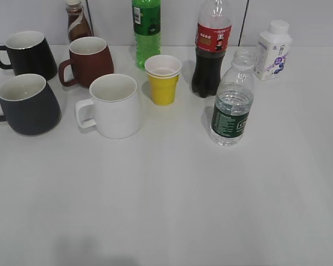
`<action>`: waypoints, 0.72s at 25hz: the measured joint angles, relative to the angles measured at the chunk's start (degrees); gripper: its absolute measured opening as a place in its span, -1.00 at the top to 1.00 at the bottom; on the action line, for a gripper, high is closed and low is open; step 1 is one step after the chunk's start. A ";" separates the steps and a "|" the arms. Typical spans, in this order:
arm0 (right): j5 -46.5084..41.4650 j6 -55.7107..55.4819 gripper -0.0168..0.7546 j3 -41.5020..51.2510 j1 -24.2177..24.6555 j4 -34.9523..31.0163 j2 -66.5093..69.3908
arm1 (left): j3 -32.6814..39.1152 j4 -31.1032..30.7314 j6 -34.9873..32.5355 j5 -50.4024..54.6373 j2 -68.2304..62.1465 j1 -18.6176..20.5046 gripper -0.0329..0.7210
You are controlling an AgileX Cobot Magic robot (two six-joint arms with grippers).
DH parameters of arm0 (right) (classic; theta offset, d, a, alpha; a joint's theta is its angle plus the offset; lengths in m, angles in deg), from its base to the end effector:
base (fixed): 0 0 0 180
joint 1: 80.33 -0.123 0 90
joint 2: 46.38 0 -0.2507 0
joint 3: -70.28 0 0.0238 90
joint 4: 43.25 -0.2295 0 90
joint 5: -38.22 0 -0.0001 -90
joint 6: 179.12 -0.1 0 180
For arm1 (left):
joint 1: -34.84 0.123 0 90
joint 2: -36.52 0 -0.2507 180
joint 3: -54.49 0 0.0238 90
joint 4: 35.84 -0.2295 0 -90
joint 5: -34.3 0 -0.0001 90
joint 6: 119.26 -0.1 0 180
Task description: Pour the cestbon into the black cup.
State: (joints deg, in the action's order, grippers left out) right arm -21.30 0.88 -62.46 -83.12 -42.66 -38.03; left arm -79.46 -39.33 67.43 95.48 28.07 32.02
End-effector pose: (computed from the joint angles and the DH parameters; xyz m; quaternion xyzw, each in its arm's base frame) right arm 0.0184 0.0000 0.2661 -0.0204 0.8437 0.0079 0.5363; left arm 0.0153 0.0046 0.2692 -0.0303 0.8456 -0.0138 0.5327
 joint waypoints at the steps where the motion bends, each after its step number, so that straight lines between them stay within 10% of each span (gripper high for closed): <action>1: 0.00 0.00 -0.53 0.00 0.00 0.00 0.00 | 0.00 0.00 0.00 0.00 0.00 0.00 0.01; 18: 0.00 0.00 -0.53 0.00 0.00 0.00 0.00 | 0.00 0.00 0.00 0.00 0.00 0.00 0.01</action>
State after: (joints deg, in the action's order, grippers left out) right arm -21.30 0.88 -62.46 -83.12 -42.66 -38.03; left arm -79.46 -39.33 67.43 95.48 28.07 32.02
